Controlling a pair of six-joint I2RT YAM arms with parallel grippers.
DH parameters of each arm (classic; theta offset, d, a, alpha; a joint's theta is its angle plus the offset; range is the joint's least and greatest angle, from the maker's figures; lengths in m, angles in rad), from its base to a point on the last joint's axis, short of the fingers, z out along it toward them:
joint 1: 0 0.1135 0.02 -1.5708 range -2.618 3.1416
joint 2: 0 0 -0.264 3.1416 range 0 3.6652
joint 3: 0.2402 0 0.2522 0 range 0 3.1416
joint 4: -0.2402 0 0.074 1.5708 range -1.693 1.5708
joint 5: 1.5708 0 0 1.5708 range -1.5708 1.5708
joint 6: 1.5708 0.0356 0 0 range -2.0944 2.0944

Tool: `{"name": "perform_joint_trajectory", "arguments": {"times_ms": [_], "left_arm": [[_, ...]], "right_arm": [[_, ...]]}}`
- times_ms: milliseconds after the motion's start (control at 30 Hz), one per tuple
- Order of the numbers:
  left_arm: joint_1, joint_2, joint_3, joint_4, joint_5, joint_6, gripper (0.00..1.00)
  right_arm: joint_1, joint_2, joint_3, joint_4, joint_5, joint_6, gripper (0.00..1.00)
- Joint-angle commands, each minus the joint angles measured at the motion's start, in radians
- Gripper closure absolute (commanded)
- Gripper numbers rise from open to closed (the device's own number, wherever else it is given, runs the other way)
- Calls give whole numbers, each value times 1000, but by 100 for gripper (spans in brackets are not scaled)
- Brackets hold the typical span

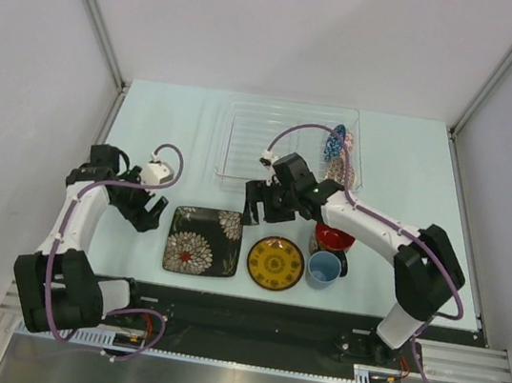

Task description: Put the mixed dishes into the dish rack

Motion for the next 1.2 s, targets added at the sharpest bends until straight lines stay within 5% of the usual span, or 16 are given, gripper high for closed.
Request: {"name": "perform_joint_trajectory", "arguments": {"times_ms": [0, 767, 1167], "left_arm": [[7, -10, -44, 33, -14, 101, 10], [-63, 34, -248, 245, -89, 169, 8], [-229, 89, -271, 395, -132, 48, 8]], "right_arm": [[15, 60, 12, 159, -85, 17, 15], [55, 328, 12, 296, -206, -22, 18], [49, 338, 21, 337, -237, -17, 21]]}}
